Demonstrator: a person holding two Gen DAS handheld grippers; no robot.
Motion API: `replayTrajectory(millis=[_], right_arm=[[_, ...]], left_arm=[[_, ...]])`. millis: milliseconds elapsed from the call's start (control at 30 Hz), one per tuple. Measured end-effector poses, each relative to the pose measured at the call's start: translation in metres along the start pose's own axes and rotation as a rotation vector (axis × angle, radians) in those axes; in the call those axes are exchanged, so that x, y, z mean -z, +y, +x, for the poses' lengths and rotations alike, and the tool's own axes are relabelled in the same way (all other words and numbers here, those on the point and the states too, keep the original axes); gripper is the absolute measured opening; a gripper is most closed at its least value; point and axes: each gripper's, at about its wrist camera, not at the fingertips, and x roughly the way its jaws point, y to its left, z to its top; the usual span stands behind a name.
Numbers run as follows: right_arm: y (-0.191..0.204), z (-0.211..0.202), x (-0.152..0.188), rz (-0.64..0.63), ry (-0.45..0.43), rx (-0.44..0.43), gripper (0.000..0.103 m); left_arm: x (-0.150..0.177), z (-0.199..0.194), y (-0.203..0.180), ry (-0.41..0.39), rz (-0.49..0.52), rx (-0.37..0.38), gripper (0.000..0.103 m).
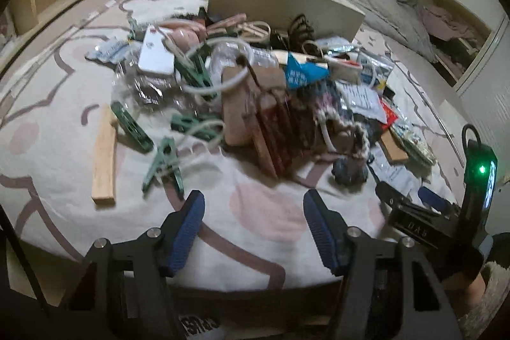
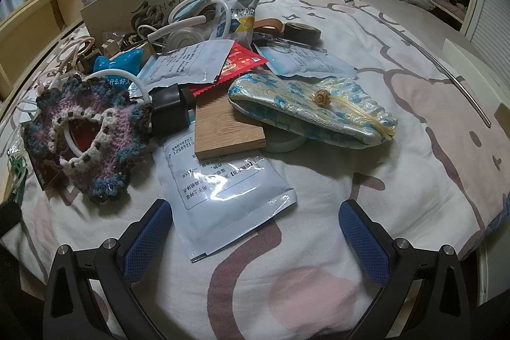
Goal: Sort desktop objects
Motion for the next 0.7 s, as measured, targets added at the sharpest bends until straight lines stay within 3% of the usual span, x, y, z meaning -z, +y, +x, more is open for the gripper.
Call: replayTrajectory(millis=[333, 700], right_arm=[[0.001, 0.0, 0.001, 0.001, 0.001, -0.002, 0.103], [-0.013, -0.012, -0.008, 0.047, 0.015, -0.059, 0.103]], left_arm=[[0.002, 0.002, 0.001, -0.004, -0.004, 0.02, 0.063], [0.001, -0.006, -0.012, -0.081, 0.041, 0.066, 0.063]])
